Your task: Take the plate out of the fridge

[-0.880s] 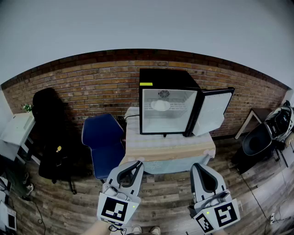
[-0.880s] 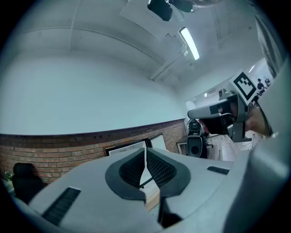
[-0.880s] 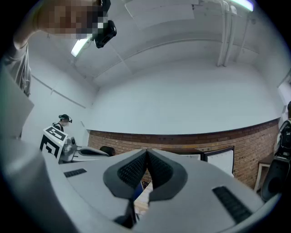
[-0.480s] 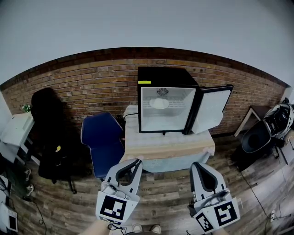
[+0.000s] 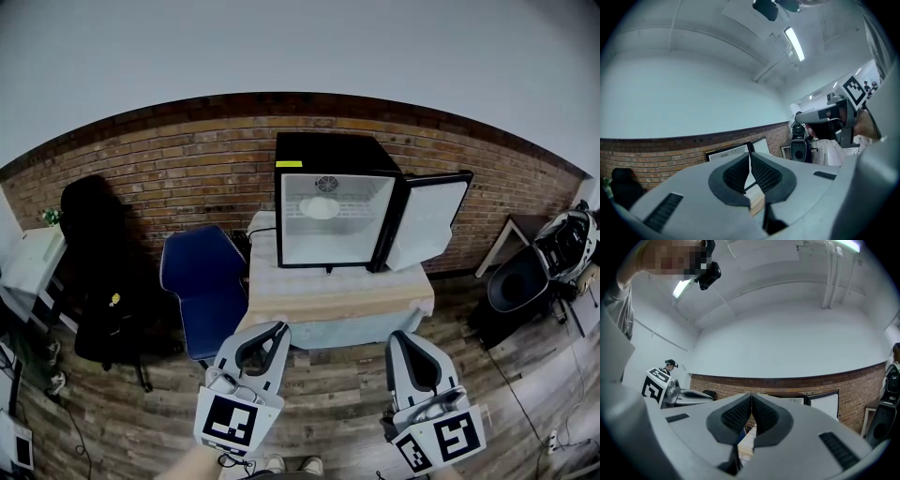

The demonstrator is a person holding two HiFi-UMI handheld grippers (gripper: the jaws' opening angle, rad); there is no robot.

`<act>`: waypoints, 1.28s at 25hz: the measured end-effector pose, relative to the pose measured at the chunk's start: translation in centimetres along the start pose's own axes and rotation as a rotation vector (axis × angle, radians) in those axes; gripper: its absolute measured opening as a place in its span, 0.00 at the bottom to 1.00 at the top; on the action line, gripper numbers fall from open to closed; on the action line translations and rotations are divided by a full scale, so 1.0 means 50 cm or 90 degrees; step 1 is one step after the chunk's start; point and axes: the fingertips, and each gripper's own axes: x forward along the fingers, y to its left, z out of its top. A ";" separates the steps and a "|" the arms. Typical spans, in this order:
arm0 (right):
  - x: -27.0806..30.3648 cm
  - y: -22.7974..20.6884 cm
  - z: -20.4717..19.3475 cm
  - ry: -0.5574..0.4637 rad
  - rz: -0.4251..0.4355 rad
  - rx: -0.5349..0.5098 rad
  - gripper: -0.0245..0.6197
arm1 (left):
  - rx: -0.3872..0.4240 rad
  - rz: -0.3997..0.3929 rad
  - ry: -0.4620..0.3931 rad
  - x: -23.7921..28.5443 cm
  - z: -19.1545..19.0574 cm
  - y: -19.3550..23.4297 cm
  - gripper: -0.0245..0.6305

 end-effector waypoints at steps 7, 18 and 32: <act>-0.012 -0.038 -0.003 -0.013 0.011 0.005 0.08 | 0.009 0.009 0.000 0.020 0.015 -0.033 0.07; -0.036 -0.094 -0.018 -0.026 0.022 0.007 0.08 | 0.027 0.028 -0.010 0.045 0.032 -0.083 0.07; 0.052 -0.142 -0.052 -0.023 0.033 0.002 0.08 | 0.016 0.039 -0.008 0.130 -0.007 -0.041 0.07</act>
